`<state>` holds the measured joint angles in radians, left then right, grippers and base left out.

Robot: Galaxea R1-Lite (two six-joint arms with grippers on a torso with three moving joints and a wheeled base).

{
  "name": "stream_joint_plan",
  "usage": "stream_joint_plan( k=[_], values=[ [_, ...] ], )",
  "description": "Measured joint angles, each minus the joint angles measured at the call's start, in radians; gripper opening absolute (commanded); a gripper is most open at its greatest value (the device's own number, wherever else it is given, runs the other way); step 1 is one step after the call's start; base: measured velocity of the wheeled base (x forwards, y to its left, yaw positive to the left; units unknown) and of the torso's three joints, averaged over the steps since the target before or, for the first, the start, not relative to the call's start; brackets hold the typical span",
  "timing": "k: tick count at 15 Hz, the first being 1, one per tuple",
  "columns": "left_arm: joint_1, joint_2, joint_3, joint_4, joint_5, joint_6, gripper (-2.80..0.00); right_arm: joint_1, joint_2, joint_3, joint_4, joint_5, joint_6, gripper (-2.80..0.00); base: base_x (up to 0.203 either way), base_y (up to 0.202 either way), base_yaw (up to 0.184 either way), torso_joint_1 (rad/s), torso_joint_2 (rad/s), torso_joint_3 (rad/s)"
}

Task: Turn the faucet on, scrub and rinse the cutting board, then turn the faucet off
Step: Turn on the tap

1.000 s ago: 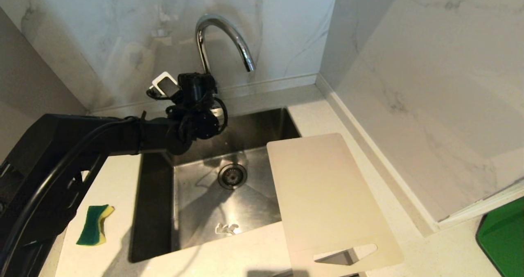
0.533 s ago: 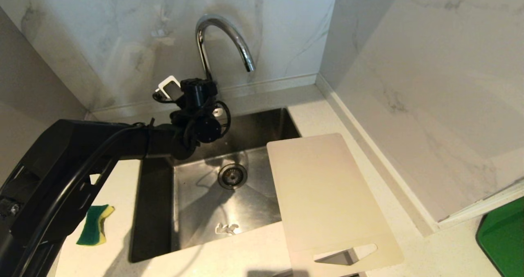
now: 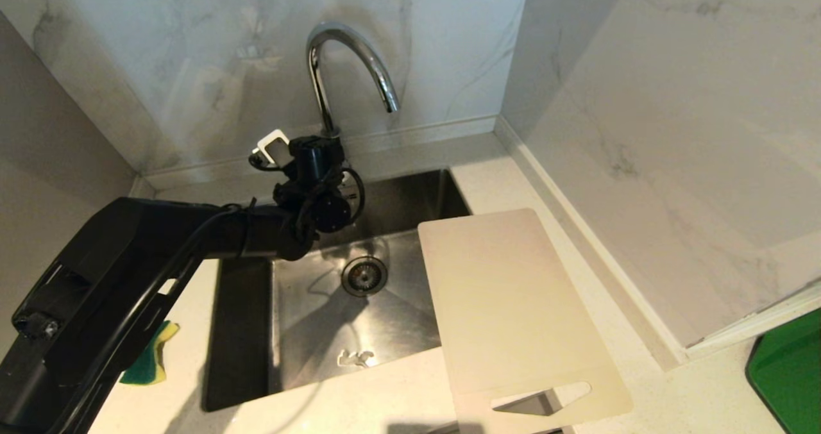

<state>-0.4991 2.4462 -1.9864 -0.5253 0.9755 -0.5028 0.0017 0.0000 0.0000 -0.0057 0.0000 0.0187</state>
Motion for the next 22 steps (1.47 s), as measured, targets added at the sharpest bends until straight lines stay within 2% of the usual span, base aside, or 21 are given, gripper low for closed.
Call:
stream_joint_plan(
  k=[19, 22],
  values=[
    [0.018, 0.046, -0.001, -0.011, -0.005, -0.006, 0.0, 0.0, 0.0, 0.0, 0.0, 0.0, 0.0, -2.8, 0.0, 0.0, 0.0, 0.0, 0.0, 0.0],
    [-0.009, 0.032, 0.0, -0.013, -0.039, -0.008, 0.0, 0.0, 0.0, 0.0, 0.0, 0.0, 0.0, -2.8, 0.0, 0.0, 0.0, 0.0, 0.0, 0.0]
  ],
)
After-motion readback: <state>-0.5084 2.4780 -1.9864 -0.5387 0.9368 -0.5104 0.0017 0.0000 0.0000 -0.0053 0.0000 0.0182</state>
